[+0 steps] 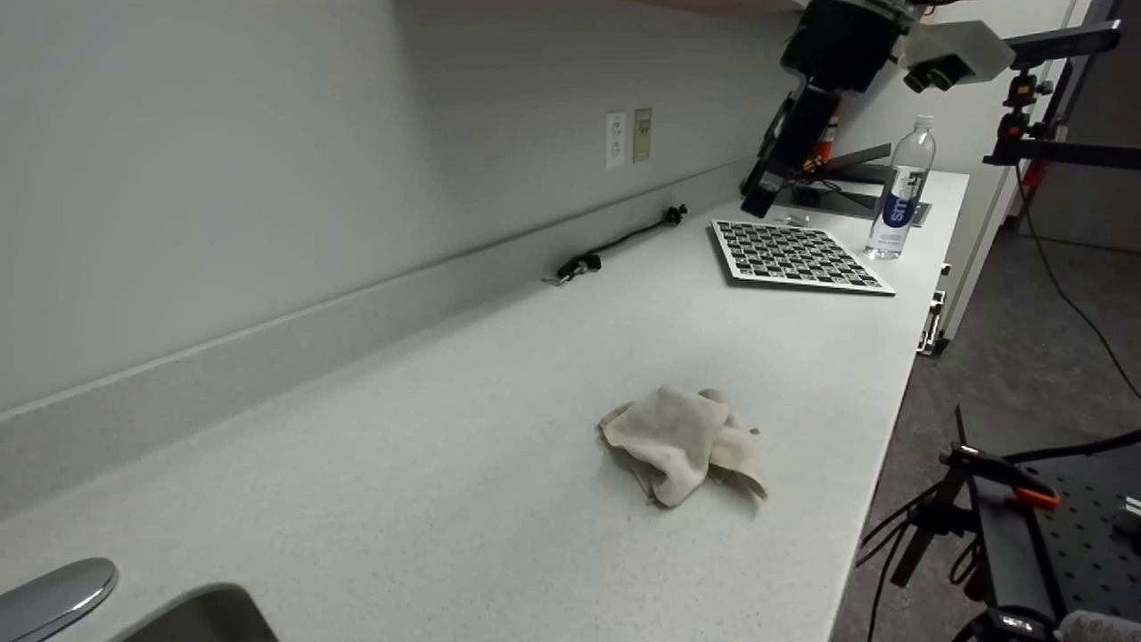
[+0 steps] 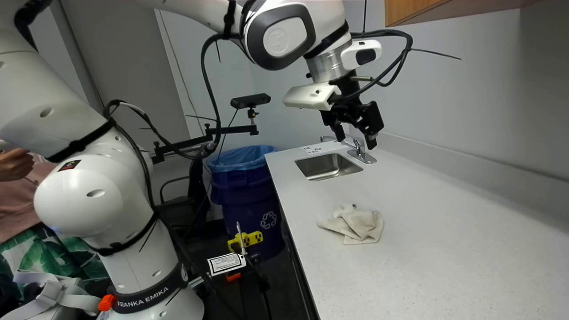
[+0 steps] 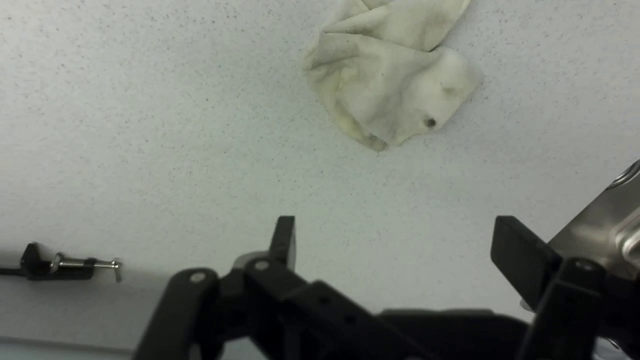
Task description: Use the cloth to wipe the table.
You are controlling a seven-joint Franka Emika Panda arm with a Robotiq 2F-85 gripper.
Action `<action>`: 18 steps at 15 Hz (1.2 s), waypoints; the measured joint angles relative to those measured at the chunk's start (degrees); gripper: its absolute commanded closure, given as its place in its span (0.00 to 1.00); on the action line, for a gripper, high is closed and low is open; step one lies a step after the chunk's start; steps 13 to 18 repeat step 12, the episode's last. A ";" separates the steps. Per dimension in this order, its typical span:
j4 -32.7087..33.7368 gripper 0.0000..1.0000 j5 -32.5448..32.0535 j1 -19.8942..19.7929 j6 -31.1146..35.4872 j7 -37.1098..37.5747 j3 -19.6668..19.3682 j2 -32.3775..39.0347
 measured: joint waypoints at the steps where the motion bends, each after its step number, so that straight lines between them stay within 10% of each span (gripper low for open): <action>1: 0.02 0.00 0.00 0.14 -0.05 0.00 -0.01 -0.58; 18: 0.08 0.00 0.00 0.28 -0.05 0.26 -0.16 -1.63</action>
